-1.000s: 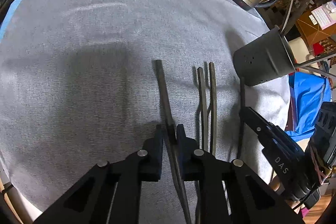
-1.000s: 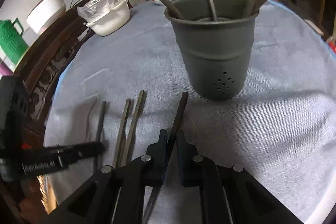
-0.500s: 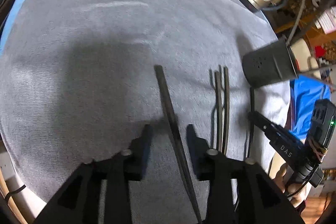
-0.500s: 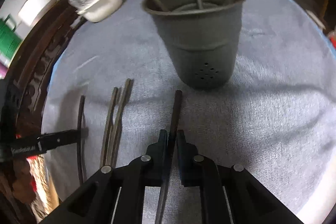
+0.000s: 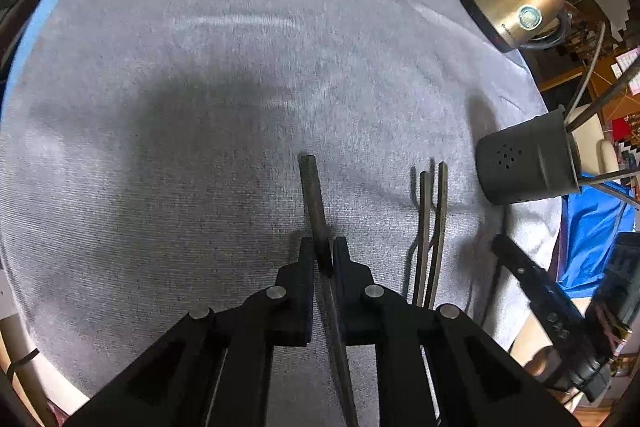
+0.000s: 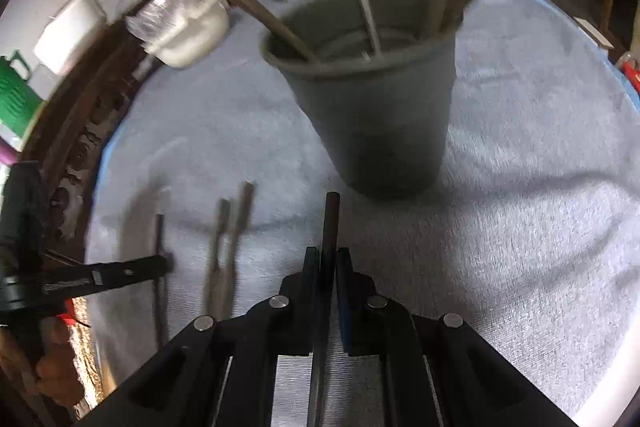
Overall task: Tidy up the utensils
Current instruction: 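Close the left gripper on one chopstick while the right gripper grasps another, then lift both chopsticks and lower them into the grey cup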
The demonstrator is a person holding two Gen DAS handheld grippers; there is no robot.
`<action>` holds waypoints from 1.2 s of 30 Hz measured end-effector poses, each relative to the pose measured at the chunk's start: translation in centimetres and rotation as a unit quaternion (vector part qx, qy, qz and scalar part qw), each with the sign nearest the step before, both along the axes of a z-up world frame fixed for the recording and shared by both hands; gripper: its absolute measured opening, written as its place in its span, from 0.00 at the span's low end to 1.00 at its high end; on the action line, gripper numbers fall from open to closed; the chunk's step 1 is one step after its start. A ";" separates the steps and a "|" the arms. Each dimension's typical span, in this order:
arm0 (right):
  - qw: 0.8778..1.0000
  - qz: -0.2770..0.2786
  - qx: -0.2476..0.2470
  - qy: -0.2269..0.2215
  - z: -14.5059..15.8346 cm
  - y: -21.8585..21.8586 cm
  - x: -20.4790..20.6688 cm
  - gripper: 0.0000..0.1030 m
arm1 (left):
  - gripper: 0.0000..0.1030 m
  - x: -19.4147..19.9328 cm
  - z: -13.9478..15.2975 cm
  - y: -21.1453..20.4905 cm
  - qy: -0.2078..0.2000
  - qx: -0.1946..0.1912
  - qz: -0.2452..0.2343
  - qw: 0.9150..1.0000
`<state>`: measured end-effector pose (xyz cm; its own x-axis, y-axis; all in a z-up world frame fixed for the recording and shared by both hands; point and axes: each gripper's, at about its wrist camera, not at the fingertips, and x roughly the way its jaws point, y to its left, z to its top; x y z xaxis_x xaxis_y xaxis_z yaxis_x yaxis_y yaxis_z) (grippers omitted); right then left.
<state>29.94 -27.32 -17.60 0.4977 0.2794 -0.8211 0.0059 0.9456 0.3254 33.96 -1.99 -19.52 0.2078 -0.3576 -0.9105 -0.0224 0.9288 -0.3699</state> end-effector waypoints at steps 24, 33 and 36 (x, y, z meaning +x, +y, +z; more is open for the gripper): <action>0.945 -0.061 0.046 -0.318 16.2 -3.0 -5.6 0.08 | 0.06 -5.6 18.3 -2.4 -0.273 -0.006 -0.019 0.962; 0.910 -0.114 0.008 -0.399 21.4 -4.9 -5.2 0.08 | 0.06 -3.5 23.8 -6.4 -0.355 -0.018 -0.020 0.935; 0.894 -0.138 -0.011 -0.426 22.3 -5.4 -5.1 0.08 | 0.06 -2.9 24.6 -7.8 -0.372 -0.024 -0.019 0.928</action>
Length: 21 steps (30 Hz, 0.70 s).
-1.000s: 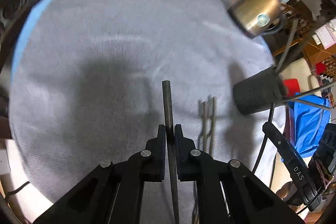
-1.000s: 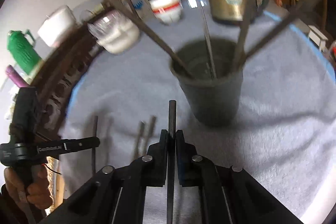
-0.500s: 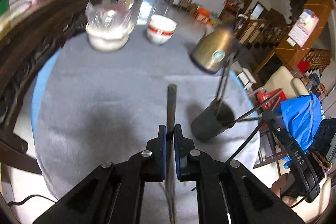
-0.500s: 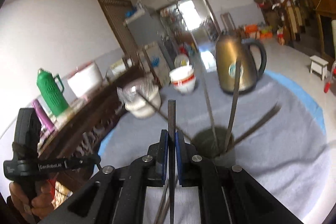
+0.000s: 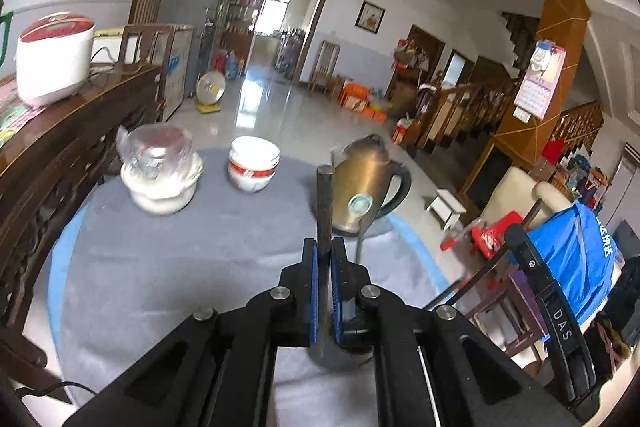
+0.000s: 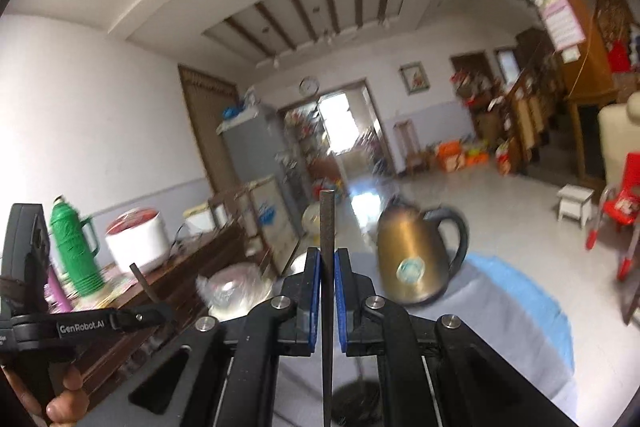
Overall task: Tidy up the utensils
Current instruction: 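Lift both chopsticks and lower them into the grey cup, then open both grippers and pull them back from the grey cup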
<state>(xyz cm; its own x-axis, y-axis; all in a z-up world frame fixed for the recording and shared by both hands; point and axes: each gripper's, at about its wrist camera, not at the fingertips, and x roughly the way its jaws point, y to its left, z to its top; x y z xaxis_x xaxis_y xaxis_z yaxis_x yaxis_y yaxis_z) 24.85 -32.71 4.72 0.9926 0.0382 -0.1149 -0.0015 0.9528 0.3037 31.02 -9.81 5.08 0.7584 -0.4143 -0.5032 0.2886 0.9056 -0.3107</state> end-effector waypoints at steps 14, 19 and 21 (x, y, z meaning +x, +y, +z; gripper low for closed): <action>0.997 -0.020 0.000 0.072 -4.6 -0.6 4.3 0.09 | 0.06 3.2 -4.9 -4.9 0.036 0.017 -0.017 0.999; 0.995 -0.010 0.031 0.095 -5.1 -1.8 3.3 0.12 | 0.07 1.8 -5.1 -4.6 0.039 0.037 -0.029 0.998; 0.994 -0.007 0.044 0.103 -4.9 -2.2 2.7 0.16 | 0.18 0.8 -4.7 -4.1 0.028 0.049 -0.029 0.998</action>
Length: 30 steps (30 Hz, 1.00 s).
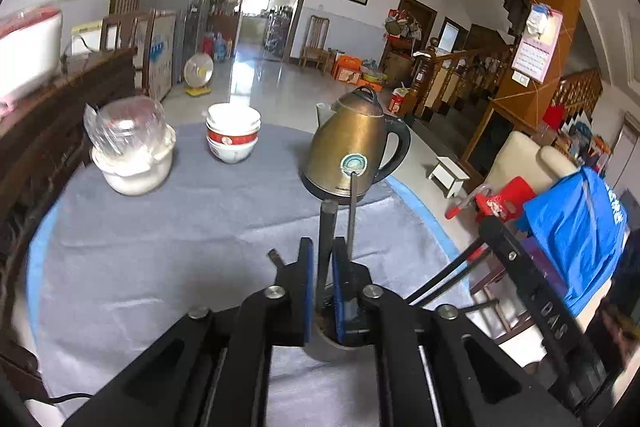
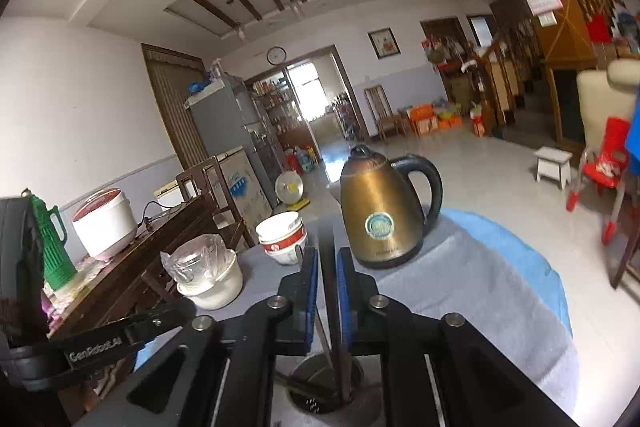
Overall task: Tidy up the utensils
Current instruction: 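Open both grippers and pull them back from the grey cup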
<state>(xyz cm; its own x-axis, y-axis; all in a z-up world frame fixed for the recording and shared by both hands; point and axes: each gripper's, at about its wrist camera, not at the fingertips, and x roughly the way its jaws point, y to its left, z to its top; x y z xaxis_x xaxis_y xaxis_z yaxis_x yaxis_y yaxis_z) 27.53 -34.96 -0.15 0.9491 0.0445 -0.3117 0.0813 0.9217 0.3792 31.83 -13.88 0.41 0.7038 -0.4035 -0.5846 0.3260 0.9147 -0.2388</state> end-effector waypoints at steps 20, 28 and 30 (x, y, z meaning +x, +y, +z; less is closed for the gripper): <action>0.997 -0.002 0.010 -0.076 3.3 1.8 -11.5 0.63 | 0.70 -10.2 -0.9 8.7 -0.031 0.130 0.120 0.984; 1.000 0.022 0.002 -0.019 0.4 3.4 -13.9 0.63 | 0.77 -14.1 -1.0 8.7 -0.054 0.184 0.123 0.974; 1.000 0.025 0.004 -0.002 -0.6 3.5 -14.5 0.63 | 0.78 -15.1 -0.8 8.7 -0.065 0.193 0.126 0.971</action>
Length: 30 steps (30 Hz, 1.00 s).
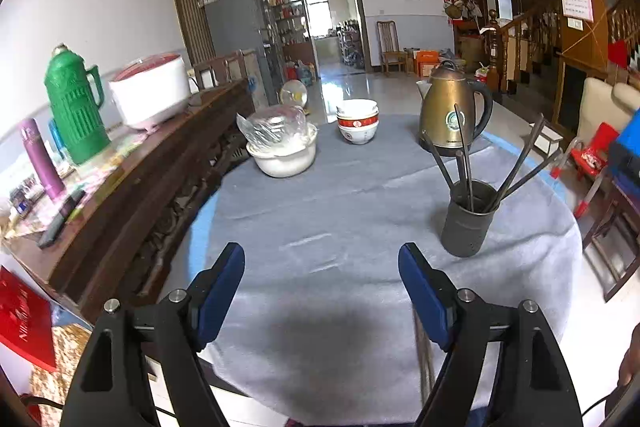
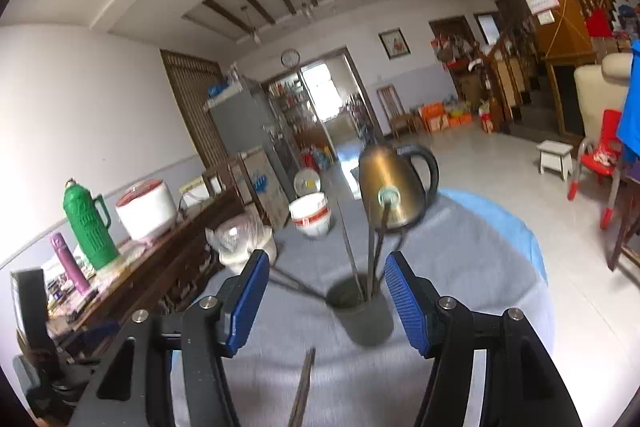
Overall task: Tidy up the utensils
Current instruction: 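Open both grippers and pull them back from the grey cup, then move both open grippers down toward the last chopstick pair on the cloth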
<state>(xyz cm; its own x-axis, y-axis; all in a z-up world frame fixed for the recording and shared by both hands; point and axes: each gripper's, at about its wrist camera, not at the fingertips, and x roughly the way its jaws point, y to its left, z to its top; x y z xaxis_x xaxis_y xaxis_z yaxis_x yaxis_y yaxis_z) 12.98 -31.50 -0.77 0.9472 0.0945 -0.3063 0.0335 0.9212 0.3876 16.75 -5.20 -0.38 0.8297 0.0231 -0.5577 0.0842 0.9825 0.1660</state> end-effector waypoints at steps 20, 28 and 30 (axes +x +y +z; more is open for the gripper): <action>0.996 0.034 0.006 0.079 -4.5 1.9 -0.9 0.63 | 0.83 -3.1 0.6 0.4 -0.030 0.019 0.012 0.999; 0.996 0.045 0.003 0.082 -4.4 2.8 -1.0 0.63 | 0.83 -3.3 0.2 0.6 -0.027 0.019 0.016 0.999; 0.995 0.047 0.002 0.085 -4.5 3.0 -1.0 0.63 | 0.83 -3.2 0.1 0.7 -0.024 0.019 0.017 0.999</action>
